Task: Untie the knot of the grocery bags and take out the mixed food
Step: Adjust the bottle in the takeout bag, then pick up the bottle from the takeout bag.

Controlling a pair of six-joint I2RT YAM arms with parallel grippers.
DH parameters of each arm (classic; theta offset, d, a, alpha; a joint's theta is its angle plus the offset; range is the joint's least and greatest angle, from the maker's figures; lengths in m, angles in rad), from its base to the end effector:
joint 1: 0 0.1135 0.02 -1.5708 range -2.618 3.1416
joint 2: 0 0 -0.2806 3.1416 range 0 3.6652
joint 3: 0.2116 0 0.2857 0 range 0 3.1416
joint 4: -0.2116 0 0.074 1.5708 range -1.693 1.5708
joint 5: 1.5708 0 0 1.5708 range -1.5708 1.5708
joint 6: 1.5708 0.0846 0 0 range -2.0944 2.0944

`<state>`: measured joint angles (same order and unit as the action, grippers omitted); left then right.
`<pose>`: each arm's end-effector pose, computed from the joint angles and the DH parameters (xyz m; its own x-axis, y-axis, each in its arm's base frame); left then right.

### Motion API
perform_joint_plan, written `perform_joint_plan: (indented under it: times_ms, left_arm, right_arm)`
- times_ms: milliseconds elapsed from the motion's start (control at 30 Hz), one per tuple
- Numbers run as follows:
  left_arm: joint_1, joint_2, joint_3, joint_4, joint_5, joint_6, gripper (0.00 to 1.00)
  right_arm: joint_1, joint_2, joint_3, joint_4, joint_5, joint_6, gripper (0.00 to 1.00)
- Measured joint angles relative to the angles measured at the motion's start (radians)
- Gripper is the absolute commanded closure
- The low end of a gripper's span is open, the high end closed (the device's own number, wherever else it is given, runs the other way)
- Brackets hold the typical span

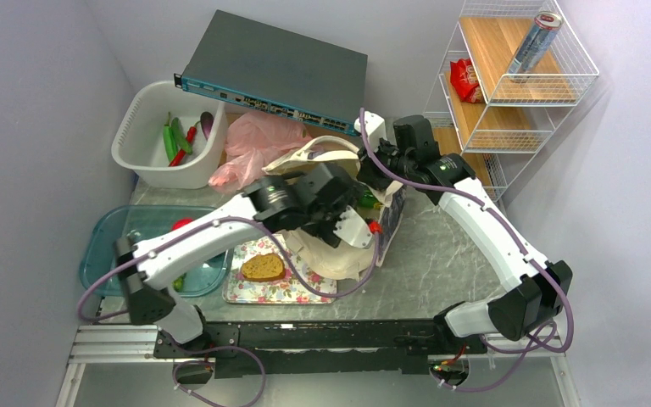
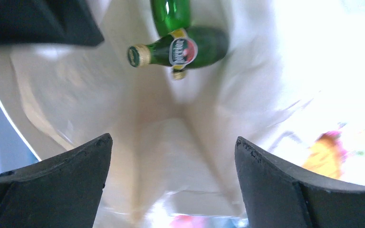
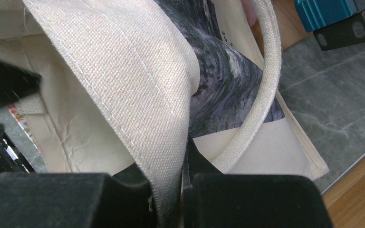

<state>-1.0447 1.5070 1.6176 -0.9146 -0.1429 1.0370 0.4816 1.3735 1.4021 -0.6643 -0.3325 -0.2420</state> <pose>0.2025 -0.3248 0.3704 0.5102 0.8183 -0.2647 0.7216 -0.2398 0.6495 0.3119 0.1942 0.3652 -0.3502 -0.4386 -0.8277 -0.7772 0.6293 -0.0047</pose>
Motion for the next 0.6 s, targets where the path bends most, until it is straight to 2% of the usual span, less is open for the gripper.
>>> perform_joint_plan:
  times_ms: [100,167,267,400,600]
  left_arm:
    - [0.079,-0.173,-0.19,0.148,0.154,-0.259,0.0]
    - [0.127,-0.339,-0.396,0.339,0.219,-0.425,0.01]
    - [0.13,-0.526,-0.668,0.628,0.261,-0.622,0.02]
    - [0.125,-0.458,-0.727,0.891,0.274,-0.754,0.05]
    - [0.156,-0.288,-0.734,1.085,0.274,-0.823,0.2]
  right_arm:
    - [0.0,0.003,0.0,0.0,-0.002,0.001,1.0]
    - [0.0,0.006,0.001,0.0,-0.005,0.003,1.0]
    - [0.0,0.015,0.005,0.0,-0.011,0.007,1.0]
    - [0.0,0.037,0.027,-0.001,-0.013,0.012,1.0]
    - [0.0,0.051,0.046,-0.012,-0.012,0.016,1.0]
